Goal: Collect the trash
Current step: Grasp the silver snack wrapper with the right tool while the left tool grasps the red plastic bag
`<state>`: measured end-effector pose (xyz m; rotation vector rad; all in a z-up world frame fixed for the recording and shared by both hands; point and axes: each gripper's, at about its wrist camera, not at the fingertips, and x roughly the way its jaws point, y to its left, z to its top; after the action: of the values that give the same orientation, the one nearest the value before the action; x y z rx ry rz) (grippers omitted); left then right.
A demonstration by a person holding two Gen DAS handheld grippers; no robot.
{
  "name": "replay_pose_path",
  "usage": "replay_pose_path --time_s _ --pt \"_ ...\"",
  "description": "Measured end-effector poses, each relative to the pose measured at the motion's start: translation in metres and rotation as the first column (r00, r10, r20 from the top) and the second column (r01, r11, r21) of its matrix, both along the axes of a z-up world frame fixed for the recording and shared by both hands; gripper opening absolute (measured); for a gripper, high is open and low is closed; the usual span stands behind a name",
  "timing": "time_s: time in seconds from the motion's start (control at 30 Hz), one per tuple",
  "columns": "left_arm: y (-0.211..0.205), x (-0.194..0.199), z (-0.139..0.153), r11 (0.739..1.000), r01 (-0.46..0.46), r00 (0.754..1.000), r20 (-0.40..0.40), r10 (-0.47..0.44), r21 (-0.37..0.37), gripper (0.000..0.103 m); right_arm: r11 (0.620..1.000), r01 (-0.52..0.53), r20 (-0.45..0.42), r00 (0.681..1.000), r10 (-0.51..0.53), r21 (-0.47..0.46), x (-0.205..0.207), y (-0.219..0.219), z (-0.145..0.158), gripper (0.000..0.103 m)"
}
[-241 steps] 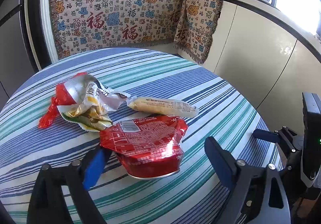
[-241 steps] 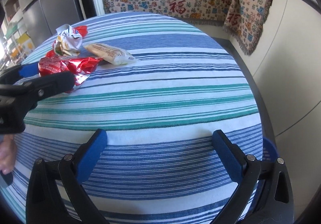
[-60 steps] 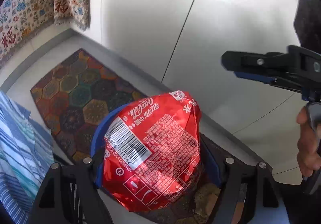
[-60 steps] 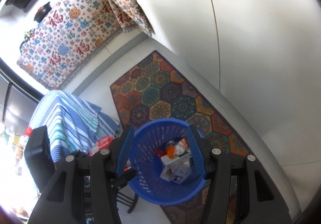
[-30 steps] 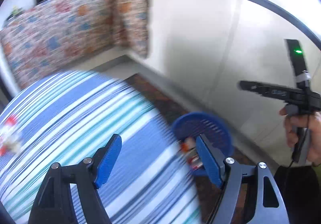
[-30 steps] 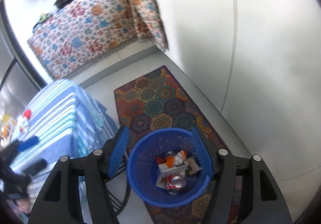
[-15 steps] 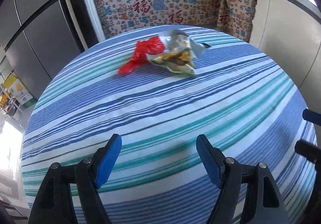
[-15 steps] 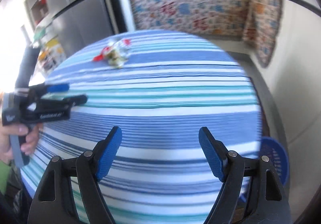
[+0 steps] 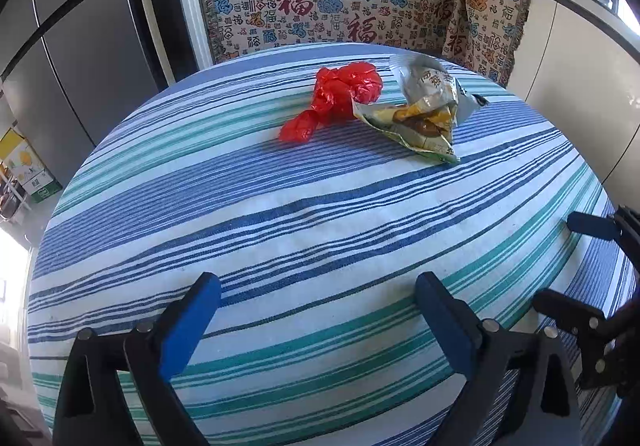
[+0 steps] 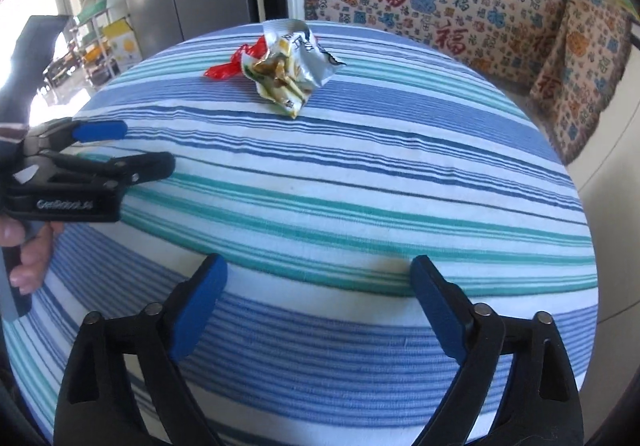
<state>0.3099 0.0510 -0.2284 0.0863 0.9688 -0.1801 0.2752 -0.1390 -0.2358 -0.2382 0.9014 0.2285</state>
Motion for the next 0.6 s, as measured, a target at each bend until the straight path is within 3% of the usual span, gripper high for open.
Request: replay_pose_path --time_s 0.4,0.47,0.5,0.53,0.57,0.6 --pt "0.025 0.001 -0.001 1.000 0.009 1.000 0.004 -0.009 -0.005 0.103 0.999 -0.053 -0.032 0.998 0.053 0.001 0.097 0.043 0.000 0.096" --pt "0.025 0.001 -0.001 1.000 0.010 1.000 0.004 -0.010 -0.005 0.103 0.998 -0.060 -0.032 0.998 0.060 0.009 0.111 0.048 0.000 0.091" --pt "0.025 0.001 -0.002 1.000 0.010 1.000 0.003 -0.010 -0.005 0.103 0.998 -0.061 -0.025 0.998 0.061 0.014 0.116 0.050 0.001 0.081" --pt "0.025 0.001 -0.002 1.000 0.010 1.000 0.003 -0.010 -0.005 0.103 0.998 -0.058 -0.014 0.998 0.058 0.023 0.119 0.050 0.003 0.057" --pt "0.025 0.001 -0.002 1.000 0.009 1.000 0.004 -0.009 -0.004 0.103 0.999 -0.047 -0.004 0.999 0.047 0.021 0.120 0.047 0.005 0.045" --pt "0.025 0.001 -0.002 1.000 0.009 1.000 0.003 -0.009 -0.005 0.103 0.998 -0.038 -0.013 0.999 0.039 0.048 0.120 0.041 0.007 0.041"
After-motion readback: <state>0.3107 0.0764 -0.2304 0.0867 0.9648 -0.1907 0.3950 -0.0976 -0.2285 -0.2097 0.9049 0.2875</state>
